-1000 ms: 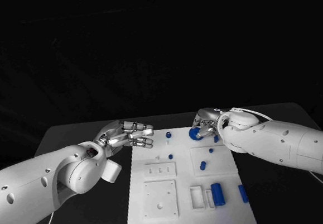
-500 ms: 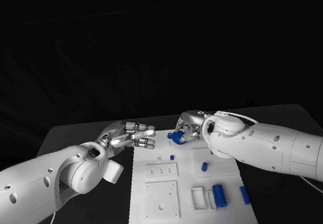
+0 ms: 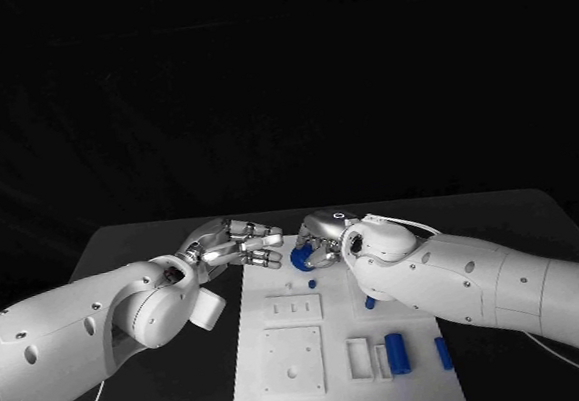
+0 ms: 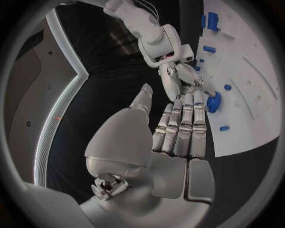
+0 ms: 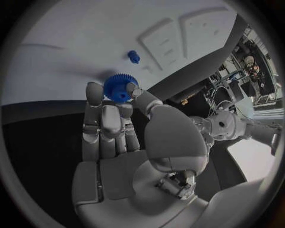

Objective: Assemble the parts on the task board

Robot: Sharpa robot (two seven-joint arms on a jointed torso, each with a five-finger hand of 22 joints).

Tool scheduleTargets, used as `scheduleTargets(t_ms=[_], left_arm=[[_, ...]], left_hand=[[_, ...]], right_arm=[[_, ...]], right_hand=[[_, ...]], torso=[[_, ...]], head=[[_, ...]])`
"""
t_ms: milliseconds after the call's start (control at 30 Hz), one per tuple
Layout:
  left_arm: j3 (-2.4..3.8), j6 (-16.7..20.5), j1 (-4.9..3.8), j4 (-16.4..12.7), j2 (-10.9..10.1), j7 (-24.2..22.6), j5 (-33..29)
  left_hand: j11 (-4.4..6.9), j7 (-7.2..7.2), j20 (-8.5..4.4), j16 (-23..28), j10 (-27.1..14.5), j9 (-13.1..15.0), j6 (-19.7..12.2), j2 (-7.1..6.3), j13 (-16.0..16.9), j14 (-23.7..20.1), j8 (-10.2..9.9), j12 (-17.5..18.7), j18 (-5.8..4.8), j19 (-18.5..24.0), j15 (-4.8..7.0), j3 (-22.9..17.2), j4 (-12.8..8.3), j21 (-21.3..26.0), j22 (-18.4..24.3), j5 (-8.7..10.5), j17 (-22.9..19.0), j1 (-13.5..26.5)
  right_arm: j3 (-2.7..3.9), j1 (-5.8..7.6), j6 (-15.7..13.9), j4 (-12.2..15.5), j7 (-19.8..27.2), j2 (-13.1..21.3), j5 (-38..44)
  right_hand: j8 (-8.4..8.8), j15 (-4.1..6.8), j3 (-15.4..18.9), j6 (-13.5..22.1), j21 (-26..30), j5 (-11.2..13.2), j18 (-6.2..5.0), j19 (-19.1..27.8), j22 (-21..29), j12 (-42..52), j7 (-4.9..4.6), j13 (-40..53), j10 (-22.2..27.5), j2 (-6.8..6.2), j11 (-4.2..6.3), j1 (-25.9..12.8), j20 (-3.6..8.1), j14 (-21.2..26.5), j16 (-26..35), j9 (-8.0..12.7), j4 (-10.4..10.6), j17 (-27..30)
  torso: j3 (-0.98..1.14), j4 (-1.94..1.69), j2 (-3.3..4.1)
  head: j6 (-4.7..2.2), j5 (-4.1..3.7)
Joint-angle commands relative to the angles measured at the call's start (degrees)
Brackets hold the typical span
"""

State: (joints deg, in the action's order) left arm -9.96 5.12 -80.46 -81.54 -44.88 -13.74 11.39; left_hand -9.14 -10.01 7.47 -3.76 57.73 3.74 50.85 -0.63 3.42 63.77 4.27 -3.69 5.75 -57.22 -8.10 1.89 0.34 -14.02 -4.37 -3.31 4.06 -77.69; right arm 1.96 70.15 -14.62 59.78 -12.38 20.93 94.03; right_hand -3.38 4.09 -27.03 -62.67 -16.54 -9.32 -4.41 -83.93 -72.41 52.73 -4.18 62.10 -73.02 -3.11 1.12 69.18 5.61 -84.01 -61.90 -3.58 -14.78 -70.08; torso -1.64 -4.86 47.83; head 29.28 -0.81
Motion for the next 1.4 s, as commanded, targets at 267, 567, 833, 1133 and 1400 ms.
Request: scheduleTargets(t_ms=[267,567,833,1133,1400], left_arm=[[0.03,-0.6,-0.02,0.0,0.4,-0.4,0.0],[0.03,-0.6,-0.02,0.0,0.4,-0.4,0.0],[0.03,-0.7,-0.02,-0.1,0.4,-0.4,0.0],[0.03,-0.7,-0.02,-0.1,0.4,-0.4,0.0],[0.03,-0.8,-0.02,0.1,0.5,-0.4,0.0]], left_hand=[[-0.05,0.03,-0.21,-0.1,-0.3,0.0,-0.2,0.23,0.1,-0.1,-0.1,0.2,-0.12,0.1,0.07,0.1,0.1,0.4,0.1,0.35,0.0,0.2],[-0.05,0.03,-0.21,-0.1,-0.3,0.0,-0.2,0.23,0.1,-0.1,-0.1,0.2,-0.12,0.1,0.07,0.1,0.1,0.4,0.1,0.35,0.0,0.2],[-0.05,0.03,-0.21,-0.1,-0.3,0.0,-0.2,0.23,0.1,-0.1,-0.1,0.2,-0.12,0.1,0.07,0.1,0.1,0.4,0.1,0.35,0.0,0.2],[-0.05,0.03,-0.21,-0.1,-0.3,0.0,-0.2,0.23,0.1,-0.1,-0.1,0.2,-0.12,0.1,0.07,0.1,0.1,0.4,0.1,0.35,0.0,0.2],[-0.05,0.03,-0.21,-0.1,-0.3,0.0,-0.2,0.23,0.1,-0.1,-0.1,0.2,-0.12,0.1,0.07,0.1,0.1,0.4,0.1,0.35,0.0,0.2]], right_arm=[[-0.17,-0.93,-0.9,-2.9,-1.5,-2.4,3.7],[-0.24,-1.13,-1.9,-4.2,-2.6,-2.9,4.8],[-0.25,-1.15,-2.3,-4.5,-2.8,-3.2,5.0],[-0.28,-1.16,-2.4,-5.1,-2.3,-3.3,4.4],[-0.38,-1.18,-2.0,-5.0,-1.2,-3.2,3.1]], right_hand=[[-0.17,0.11,-0.2,-1.4,-0.1,-0.1,-0.11,-2.2,0.0,-0.1,-1.09,-0.2,-0.3,-0.41,-0.04,0.1,-0.15,-0.3,0.0,-0.1,0.3,0.2],[-0.17,0.1,-0.5,-1.3,0.0,0.3,-0.12,-2.2,0.0,-0.3,-1.11,-0.3,-0.4,-0.53,-0.05,0.2,-0.16,-0.3,0.1,-0.1,0.3,0.3],[-0.15,0.07,-0.7,-1.1,0.2,0.5,-0.14,-2.2,0.1,-0.5,-1.17,-0.5,-0.2,-0.73,-0.08,0.3,-0.19,-0.3,0.2,-0.1,0.3,0.5],[-0.15,-0.09,0.0,2.9,1.0,0.8,-0.24,-2.0,0.5,-2.0,-1.76,-1.7,0.3,-1.94,-0.31,0.0,-0.36,-0.2,0.9,0.0,0.6,1.0],[0.43,0.63,9.8,21.1,2.6,1.2,0.79,-2.2,2.1,-3.8,-1.52,-3.4,0.6,-3.94,0.66,3.3,0.39,-0.1,1.8,0.6,5.1,1.5]], torso=[[0.01,-0.05,0.05],[0.02,0.13,-0.01],[0.07,0.09,0.0],[0.03,0.12,0.0],[0.07,0.06,0.0]], head=[[0.43,0.1],[0.38,0.33],[0.36,0.33],[0.29,0.35],[0.38,0.39]])
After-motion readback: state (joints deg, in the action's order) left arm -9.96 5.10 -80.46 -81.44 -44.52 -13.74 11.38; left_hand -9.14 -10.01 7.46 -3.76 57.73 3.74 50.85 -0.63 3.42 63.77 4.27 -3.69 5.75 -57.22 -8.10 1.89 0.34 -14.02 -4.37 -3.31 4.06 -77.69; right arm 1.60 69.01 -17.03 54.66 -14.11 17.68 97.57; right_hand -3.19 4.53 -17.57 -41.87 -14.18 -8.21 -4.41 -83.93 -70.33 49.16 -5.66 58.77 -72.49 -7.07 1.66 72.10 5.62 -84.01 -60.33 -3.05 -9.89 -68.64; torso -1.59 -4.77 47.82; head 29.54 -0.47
